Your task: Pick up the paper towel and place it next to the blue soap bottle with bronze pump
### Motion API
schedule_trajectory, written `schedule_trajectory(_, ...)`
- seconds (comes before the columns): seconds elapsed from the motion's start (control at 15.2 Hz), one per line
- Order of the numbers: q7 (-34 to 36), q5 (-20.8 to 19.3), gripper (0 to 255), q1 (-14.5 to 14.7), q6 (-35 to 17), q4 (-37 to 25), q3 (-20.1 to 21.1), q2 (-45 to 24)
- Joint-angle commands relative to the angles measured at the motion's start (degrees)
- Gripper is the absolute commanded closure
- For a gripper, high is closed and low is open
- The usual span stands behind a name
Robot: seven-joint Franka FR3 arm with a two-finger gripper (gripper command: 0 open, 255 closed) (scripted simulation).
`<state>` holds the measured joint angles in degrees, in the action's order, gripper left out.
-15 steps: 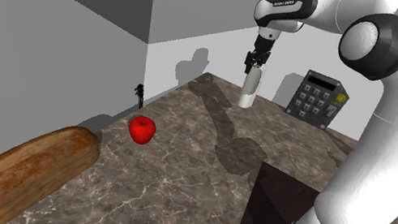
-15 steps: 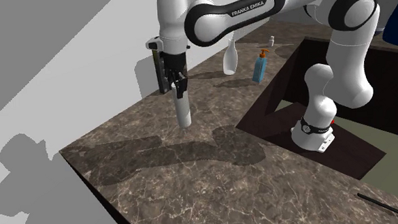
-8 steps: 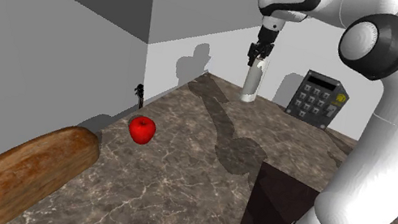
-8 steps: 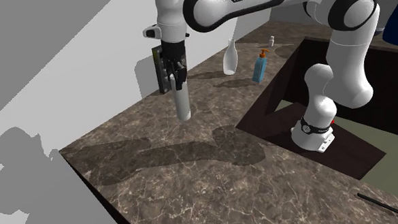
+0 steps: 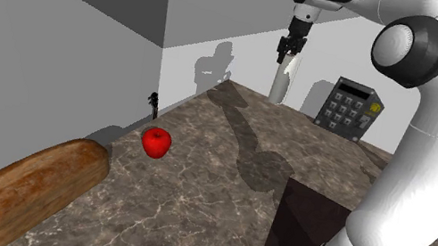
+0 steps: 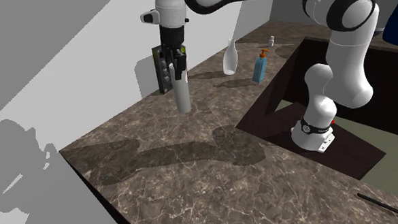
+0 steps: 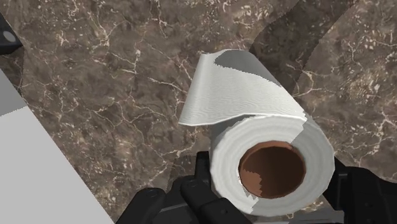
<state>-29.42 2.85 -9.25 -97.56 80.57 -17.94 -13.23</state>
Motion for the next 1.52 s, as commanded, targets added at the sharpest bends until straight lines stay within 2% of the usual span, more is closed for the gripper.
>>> schedule_trajectory(0.0,-0.04,0.18,255,-0.15,1.87,-2.4,-0.02,-0.57)
schedule_trajectory(0.86,-0.76,2.0,255,-2.14,14.75,-20.5,-0.26,-5.95)
schedule_trajectory(1.12,-1.03,3.18,255,-3.54,20.01,-29.09,-0.27,-9.35)
schedule_trajectory(1.39,-1.12,5.15,255,-6.17,27.13,-42.05,0.03,-15.19)
schedule_trajectory(1.45,-2.06,3.95,255,-5.25,24.2,-34.72,-0.46,-10.79)
